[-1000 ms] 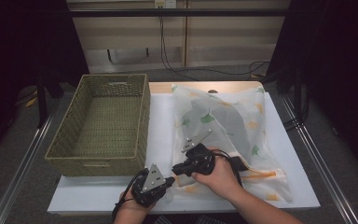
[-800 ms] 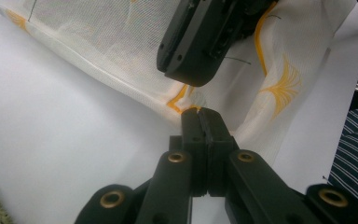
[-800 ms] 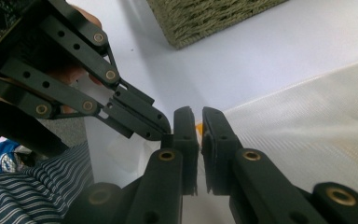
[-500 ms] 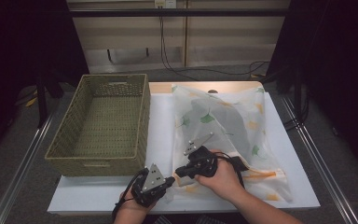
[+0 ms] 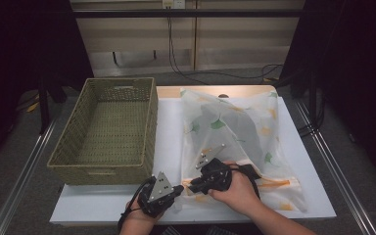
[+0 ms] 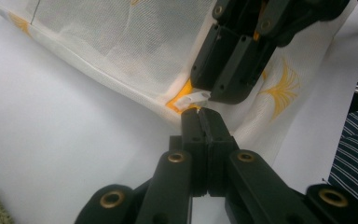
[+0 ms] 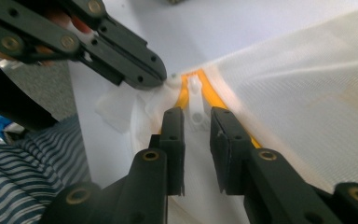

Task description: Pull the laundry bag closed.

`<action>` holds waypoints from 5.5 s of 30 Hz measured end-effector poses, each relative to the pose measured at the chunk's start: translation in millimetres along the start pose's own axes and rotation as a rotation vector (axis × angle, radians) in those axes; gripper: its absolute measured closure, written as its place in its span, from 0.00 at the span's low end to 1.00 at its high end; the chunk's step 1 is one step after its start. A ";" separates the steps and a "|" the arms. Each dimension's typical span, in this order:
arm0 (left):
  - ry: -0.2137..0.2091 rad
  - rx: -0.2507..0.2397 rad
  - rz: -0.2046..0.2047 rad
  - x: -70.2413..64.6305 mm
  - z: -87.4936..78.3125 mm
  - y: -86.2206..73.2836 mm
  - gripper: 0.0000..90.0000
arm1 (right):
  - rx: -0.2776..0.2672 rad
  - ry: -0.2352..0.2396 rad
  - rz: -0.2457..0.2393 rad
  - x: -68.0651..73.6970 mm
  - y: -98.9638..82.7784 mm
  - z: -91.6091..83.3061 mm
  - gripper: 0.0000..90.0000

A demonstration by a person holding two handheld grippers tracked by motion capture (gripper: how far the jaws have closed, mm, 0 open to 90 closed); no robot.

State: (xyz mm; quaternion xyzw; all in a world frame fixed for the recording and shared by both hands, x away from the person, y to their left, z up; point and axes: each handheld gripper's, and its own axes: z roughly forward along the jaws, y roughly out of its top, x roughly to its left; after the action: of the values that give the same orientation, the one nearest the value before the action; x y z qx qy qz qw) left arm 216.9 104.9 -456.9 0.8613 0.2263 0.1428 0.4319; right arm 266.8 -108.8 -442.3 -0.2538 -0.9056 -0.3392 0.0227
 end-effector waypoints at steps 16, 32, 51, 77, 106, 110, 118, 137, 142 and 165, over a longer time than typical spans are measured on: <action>-0.002 0.006 -0.010 -0.8 0.0 -0.1 1.00 | -0.001 0.002 0.026 -2.6 -1.1 1.0 0.90; -0.014 -0.004 -0.017 -0.8 1.5 -0.7 1.00 | 0.008 -0.012 0.037 -1.3 -3.2 2.0 0.96; -0.015 0.009 0.005 0.6 0.9 -0.3 1.00 | -0.062 0.089 0.087 -8.2 -3.7 1.4 0.93; -0.013 0.020 0.006 -1.2 2.0 -0.1 1.00 | -0.105 0.077 0.123 -10.6 -2.2 0.7 0.95; -0.014 0.016 0.005 -1.0 3.2 -0.5 1.00 | -0.081 0.059 0.101 -6.7 -4.4 0.3 1.00; -0.015 0.015 0.003 -1.1 3.2 -0.6 1.00 | -0.089 0.058 0.098 -5.8 -4.3 1.2 1.00; -0.015 0.015 -0.001 -1.0 3.0 -0.6 1.00 | -0.113 0.061 0.102 -5.3 -3.4 3.4 1.00; -0.010 0.032 0.006 -0.4 2.1 -0.6 1.00 | -0.161 0.058 0.126 -6.8 -8.1 0.5 1.00; -0.017 0.038 0.015 -0.3 2.7 -0.3 1.00 | -0.183 0.057 0.136 -8.2 -7.1 -3.1 1.00; -0.025 0.022 -0.010 -2.7 5.2 -1.0 1.00 | -0.178 0.032 0.121 -4.0 -1.4 12.6 1.00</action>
State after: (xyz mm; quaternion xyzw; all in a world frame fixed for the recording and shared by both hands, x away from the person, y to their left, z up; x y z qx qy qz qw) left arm 216.6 100.5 -460.8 0.8666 0.2266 0.1274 0.4259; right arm 271.3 -103.6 -453.7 -0.3035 -0.8543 -0.4204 0.0347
